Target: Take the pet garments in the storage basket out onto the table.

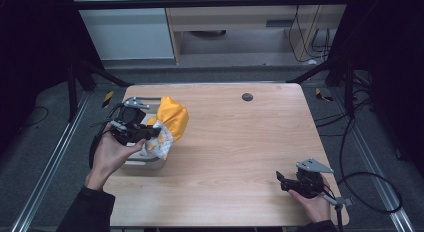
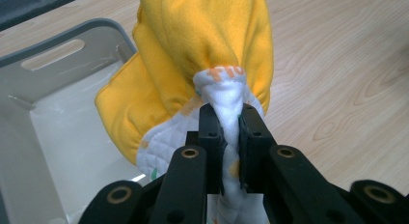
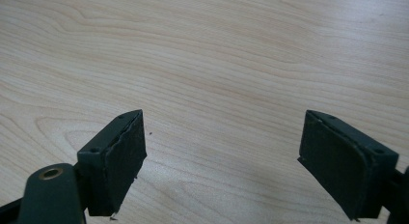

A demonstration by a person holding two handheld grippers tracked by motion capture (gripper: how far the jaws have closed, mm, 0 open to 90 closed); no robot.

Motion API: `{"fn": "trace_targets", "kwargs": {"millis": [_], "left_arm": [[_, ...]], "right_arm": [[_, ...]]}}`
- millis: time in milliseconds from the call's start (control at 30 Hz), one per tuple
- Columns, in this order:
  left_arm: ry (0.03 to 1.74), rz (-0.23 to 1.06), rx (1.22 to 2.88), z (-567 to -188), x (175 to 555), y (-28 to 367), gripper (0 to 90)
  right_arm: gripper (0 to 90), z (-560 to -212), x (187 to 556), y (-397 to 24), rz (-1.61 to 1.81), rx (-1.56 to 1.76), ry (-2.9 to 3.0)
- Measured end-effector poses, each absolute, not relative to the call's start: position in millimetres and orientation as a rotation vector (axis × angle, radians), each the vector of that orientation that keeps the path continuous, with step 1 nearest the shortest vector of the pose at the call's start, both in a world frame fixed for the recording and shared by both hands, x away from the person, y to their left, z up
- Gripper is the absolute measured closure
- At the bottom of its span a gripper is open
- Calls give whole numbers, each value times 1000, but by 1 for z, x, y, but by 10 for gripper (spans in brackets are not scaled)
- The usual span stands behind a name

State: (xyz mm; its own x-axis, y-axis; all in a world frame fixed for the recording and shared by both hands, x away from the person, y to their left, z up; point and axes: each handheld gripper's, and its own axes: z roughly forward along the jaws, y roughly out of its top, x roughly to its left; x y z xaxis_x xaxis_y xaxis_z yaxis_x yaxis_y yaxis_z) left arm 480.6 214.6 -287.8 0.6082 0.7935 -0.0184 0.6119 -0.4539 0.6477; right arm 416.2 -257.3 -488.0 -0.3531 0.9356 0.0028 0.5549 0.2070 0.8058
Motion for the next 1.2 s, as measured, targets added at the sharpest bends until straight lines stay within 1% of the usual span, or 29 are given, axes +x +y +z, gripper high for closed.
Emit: {"fn": "trace_targets", "kwargs": {"millis": [500,1200], "left_arm": [[1000,338,2255,-294,474,182,824],[921,279,2309,-325,478,146,823]], "right_arm": [[163,-488,416,-258,1018,1384,1976],[161,-487,415,-260,1018,1380,1963]]}}
